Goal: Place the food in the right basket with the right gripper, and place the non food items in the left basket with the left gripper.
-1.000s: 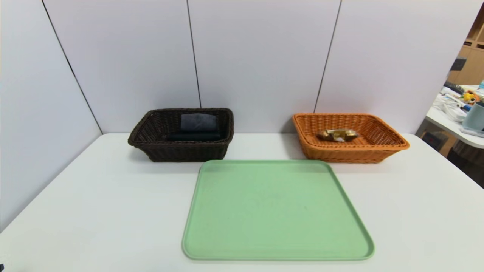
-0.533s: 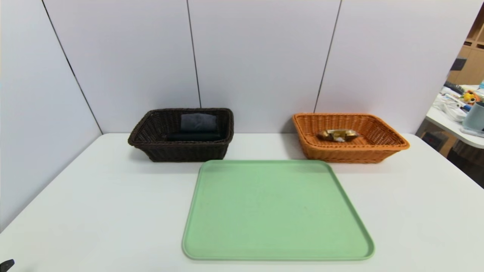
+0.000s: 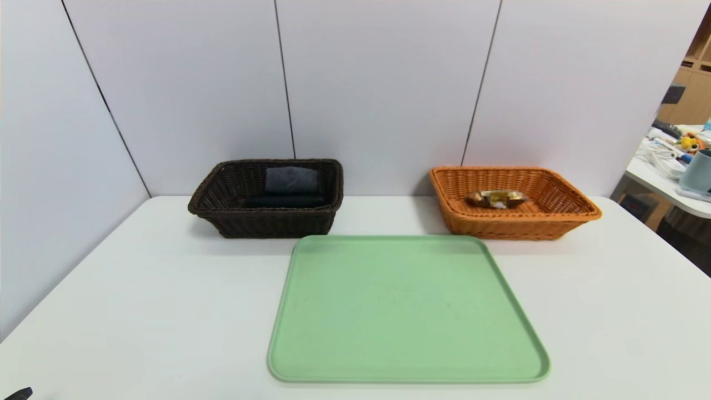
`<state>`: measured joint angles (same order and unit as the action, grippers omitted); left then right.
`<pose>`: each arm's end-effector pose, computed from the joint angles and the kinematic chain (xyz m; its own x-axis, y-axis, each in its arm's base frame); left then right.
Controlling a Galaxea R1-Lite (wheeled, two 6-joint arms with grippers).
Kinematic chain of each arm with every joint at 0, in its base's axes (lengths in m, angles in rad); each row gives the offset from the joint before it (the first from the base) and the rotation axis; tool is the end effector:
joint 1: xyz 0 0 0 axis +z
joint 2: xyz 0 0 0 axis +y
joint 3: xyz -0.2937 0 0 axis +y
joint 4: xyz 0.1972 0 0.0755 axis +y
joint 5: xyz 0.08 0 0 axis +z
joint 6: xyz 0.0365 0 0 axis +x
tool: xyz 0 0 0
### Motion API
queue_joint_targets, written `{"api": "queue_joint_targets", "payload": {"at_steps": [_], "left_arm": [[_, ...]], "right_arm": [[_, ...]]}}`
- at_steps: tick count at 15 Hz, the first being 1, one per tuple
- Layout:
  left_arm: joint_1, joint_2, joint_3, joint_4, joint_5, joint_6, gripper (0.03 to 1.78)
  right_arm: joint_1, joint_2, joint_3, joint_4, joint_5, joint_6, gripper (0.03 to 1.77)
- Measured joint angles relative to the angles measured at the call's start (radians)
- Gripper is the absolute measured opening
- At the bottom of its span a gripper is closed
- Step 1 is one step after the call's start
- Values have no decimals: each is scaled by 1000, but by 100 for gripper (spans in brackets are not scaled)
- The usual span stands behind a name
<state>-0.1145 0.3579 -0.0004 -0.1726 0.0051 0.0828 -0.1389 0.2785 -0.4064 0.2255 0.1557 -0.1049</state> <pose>0.0503 -0.0056 0.0832 0.9771 -0.1072 -0.1838 0.1240 0.9889 0.0822 0.0197 0.0030 0.1695 0.9952 0.0175 -0.0963 -0.0261 0.9957 -0.0892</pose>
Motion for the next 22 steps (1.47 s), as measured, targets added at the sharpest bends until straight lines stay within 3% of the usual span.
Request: {"api": "queue_joint_targets", "payload": {"at_steps": [7, 12, 22], "left_arm": [[64, -36, 0, -26, -14, 33, 169], [139, -113, 0, -1, -68, 43, 169], [123, -233, 0, 181, -59, 16, 169]], "right_arm": [[10, 0, 7, 2, 47, 2, 170], [20, 1, 13, 1, 61, 3, 170], [30, 1, 9, -1, 62, 3, 170]]}}
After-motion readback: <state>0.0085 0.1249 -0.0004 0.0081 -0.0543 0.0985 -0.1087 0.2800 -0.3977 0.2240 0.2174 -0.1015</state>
